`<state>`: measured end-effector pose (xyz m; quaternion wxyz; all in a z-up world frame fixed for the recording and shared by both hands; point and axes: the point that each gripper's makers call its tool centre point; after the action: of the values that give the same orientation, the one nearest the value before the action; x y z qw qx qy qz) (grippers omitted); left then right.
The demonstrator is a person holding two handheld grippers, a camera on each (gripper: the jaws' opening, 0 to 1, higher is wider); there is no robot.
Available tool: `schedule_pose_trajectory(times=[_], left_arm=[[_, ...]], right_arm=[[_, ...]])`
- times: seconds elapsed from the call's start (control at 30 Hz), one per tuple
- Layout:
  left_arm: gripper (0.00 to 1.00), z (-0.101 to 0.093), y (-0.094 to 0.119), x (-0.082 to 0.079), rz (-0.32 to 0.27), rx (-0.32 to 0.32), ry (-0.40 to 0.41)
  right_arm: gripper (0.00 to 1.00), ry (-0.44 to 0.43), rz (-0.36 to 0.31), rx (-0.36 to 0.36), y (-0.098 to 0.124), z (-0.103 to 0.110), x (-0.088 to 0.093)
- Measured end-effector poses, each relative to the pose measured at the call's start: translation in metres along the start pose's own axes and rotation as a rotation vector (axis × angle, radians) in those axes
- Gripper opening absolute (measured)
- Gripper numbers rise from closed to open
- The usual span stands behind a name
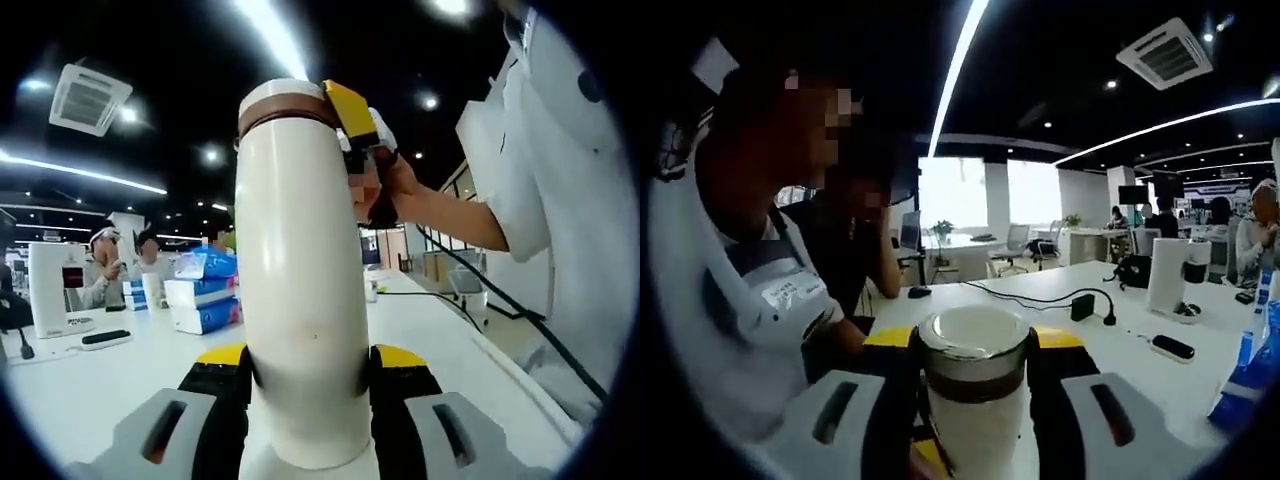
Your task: Grasp the water cup twist off the cup lid place the cup lid on the table
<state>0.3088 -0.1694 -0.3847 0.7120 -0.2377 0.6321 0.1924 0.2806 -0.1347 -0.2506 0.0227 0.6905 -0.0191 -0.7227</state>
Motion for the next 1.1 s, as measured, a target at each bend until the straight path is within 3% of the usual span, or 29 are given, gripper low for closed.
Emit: schedule_pose_trajectory(times=[0.13, 0.2, 0.3, 0.43, 0.57, 0.67, 0.87, 0.97, 1.1], left_arm=[[0.48, -0.001, 0.0, 0.0, -0.002, 0.003, -0.004], [0.48, -0.001, 0.0, 0.0, -0.004, 0.003, -0.007], [0.48, -0.001, 0.0, 0.0, -0.005, 0.004, -0.012], [0.48, -0.001, 0.0, 0.001, -0.003, 0.002, -0.014], [0.48, -0.001, 0.0, 0.001, -0.004, 0.002, -0.016], [0.48, -0.001, 0.0, 0.001, -0.005, 0.001, -0.017], [0.48, 0.0, 0.0, 0.0, -0.004, -0.001, -0.014], [0.48, 0.0, -0.001, 0.001, -0.003, -0.002, -0.011], [0.48, 0.001, -0.001, 0.001, -0.002, -0.002, -0.006]], right_arm=[[0.47, -0.028, 0.024, 0.052, -0.003, 0.001, 0.005], [0.52, -0.027, 0.048, 0.129, 0.002, -0.004, 0.005], [0.61, -0.046, 0.027, 0.16, 0.011, 0.001, -0.004], [0.67, -0.049, 0.035, 0.299, 0.031, 0.005, -0.013], [0.71, -0.006, -0.016, 0.474, 0.044, 0.011, -0.032], [0.72, 0.023, -0.048, 0.522, 0.042, 0.028, -0.041], [0.74, 0.004, -0.078, 0.58, 0.026, 0.048, -0.023], [0.74, -0.006, -0.129, 0.664, 0.03, 0.046, -0.019], [0.73, -0.003, -0.118, 0.701, 0.026, 0.038, -0.014]])
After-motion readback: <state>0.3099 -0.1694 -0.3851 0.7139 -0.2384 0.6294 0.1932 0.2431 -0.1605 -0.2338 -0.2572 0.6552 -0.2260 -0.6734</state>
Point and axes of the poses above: the point that each gripper's makers call its tool centre point, and the gripper's own axes: y roughly backward along the fingers, z roughly to its left, x roughly out of its underside, and after that the axes turned 13 degrees about -x, right-handed
